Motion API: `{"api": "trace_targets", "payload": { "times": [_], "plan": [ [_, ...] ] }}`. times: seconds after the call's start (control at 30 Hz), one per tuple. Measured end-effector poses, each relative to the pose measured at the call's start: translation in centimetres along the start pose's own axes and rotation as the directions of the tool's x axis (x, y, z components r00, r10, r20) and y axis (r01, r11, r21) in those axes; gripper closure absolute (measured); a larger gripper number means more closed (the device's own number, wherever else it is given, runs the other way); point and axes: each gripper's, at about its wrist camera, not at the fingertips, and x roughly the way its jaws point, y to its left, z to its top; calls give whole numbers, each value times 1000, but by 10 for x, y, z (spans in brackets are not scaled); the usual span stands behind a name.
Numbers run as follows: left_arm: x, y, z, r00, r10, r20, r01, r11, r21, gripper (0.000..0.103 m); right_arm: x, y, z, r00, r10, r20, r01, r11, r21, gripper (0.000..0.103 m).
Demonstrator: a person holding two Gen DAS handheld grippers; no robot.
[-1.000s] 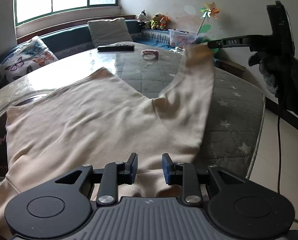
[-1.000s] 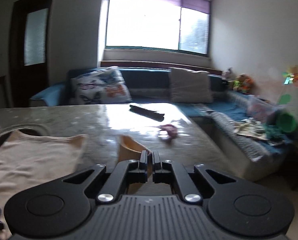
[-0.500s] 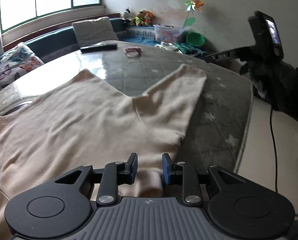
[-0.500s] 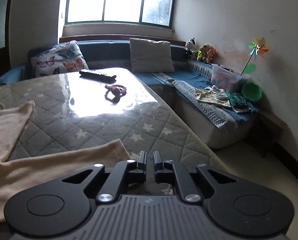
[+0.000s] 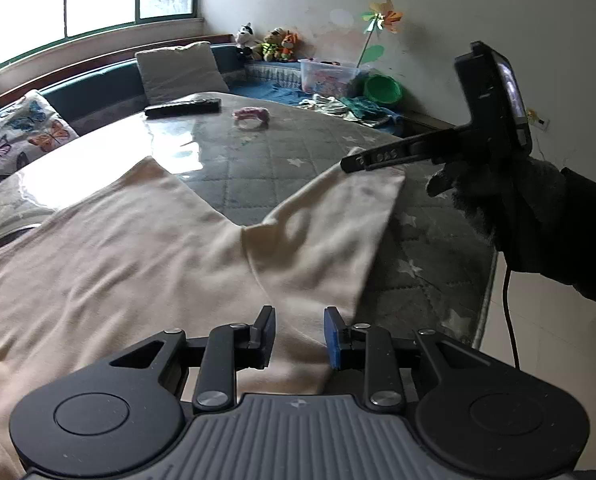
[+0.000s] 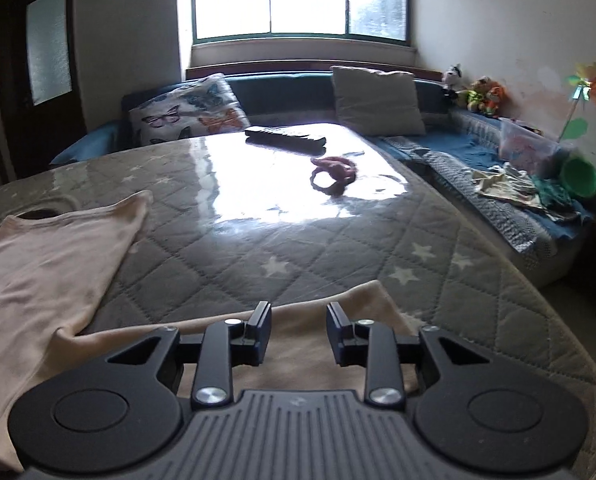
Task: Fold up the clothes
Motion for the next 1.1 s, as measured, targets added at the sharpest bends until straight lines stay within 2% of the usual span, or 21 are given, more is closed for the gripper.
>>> {"api": "trace_targets", "payload": {
  "times": [0.1,0.23,0.33,0.37,0.43,0.47,0.5,0.6,0.67,0.77,0.83,0.93,1.03,1.1],
  "plan": [
    [3,-2,-2,1000,-13,-5,13,1000,8,74,-12,-16,-8,999,-32,10,32,999,36,67],
    [6,-3,-3,1000,-24,-3,24,1000,17,74,-21,-36,-14,994,-109,20,108,992,62,67],
    [7,-2,-3,1000,-25,-6,25,1000,15,74,-19,-49,-16,994,-108,-4,108,989,102,67],
    [7,-2,-3,1000,-27,-6,27,1000,12,74,-19,-50,-17,995,-102,-8,102,989,107,69],
    [7,-2,-3,1000,-28,-7,28,1000,10,74,-19,-49,-20,996,-88,-10,88,989,121,81],
    [7,-2,-3,1000,-30,-8,30,1000,10,74,-19,-49,-21,996,-90,-9,90,989,121,94],
    [6,-2,-3,999,-30,-10,30,999,11,74,-22,-47,-22,995,-102,-2,101,988,120,98],
    [7,-1,-4,999,-44,-14,45,999,16,74,-34,-44,-20,986,-164,33,160,982,101,99],
    [8,0,-5,999,-48,-15,49,999,17,74,-42,-46,-19,980,-195,45,190,977,96,99],
    [7,1,-6,998,-53,-16,54,998,17,74,-36,-52,-23,980,-199,12,197,976,95,98],
    [4,0,-7,998,-55,-18,55,998,19,74,-30,-54,-26,979,-203,-14,203,974,105,92],
    [-5,0,-10,999,-53,-11,53,998,27,74,-36,-51,-24,977,-212,9,210,971,111,90],
    [-11,3,-11,999,-35,1,35,999,19,74,-46,-39,-16,984,-169,51,164,983,86,86],
    [-15,6,-13,1000,-27,6,27,1000,6,74,-46,-30,-11,991,-119,64,115,991,65,76]
  ]
}}
